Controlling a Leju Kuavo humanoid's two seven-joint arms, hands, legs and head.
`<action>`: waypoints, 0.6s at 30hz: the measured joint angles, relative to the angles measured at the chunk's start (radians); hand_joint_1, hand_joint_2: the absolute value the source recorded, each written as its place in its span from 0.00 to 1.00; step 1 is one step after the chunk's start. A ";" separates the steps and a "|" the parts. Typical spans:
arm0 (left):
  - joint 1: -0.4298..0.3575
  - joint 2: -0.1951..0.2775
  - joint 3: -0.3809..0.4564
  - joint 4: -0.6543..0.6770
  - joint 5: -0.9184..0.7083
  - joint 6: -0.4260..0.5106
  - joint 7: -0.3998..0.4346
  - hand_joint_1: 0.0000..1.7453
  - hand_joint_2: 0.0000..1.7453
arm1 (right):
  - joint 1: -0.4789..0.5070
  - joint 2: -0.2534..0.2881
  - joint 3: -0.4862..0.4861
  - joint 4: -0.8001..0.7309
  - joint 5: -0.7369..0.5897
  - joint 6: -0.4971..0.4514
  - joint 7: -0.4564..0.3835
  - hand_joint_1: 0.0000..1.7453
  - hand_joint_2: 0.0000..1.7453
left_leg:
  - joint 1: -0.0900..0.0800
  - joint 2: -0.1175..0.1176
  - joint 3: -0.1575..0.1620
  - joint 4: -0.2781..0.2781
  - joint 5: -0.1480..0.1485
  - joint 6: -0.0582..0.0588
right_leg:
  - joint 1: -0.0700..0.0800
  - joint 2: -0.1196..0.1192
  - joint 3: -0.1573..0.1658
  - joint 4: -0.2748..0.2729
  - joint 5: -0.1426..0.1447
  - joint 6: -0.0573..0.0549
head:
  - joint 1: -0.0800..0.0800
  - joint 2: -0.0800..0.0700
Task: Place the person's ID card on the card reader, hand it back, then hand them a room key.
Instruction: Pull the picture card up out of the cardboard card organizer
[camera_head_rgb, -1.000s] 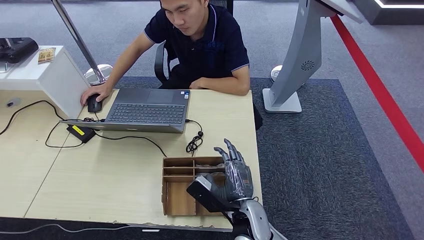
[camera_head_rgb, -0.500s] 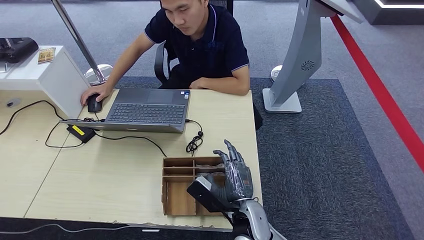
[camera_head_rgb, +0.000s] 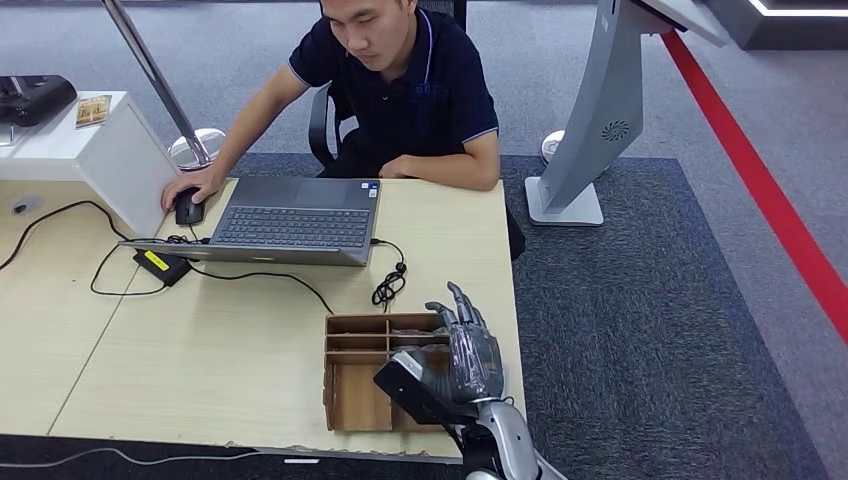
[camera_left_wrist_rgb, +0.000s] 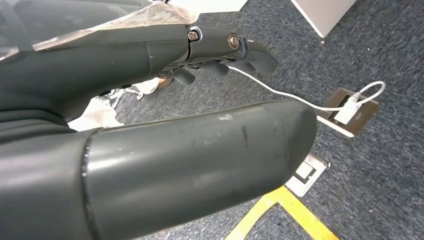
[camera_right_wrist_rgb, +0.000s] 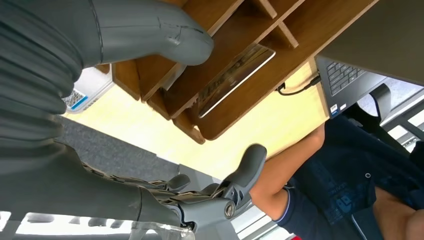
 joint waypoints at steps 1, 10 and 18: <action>-0.001 0.000 -0.002 0.000 0.000 -0.001 0.000 0.00 0.00 | 0.000 0.004 0.000 0.006 -0.004 -0.004 -0.005 0.33 1.00 | 0.000 0.000 0.000 0.000 0.000 0.000 | 0.000 0.000 0.000 0.000 0.000 0.000 | 0.000 0.000; -0.006 0.000 -0.021 0.000 0.000 -0.008 0.000 0.00 0.00 | -0.001 0.031 0.000 0.054 -0.020 -0.015 -0.019 0.36 1.00 | 0.000 0.000 0.000 0.000 0.000 0.000 | 0.000 0.000 0.000 0.000 0.000 0.000 | 0.000 0.000; -0.008 0.000 -0.023 -0.005 0.000 -0.010 0.000 0.00 0.00 | -0.002 0.046 0.000 0.085 -0.027 -0.017 -0.022 0.42 1.00 | 0.000 0.000 0.000 0.000 0.000 0.000 | 0.000 0.000 0.000 0.000 0.000 0.000 | 0.000 0.000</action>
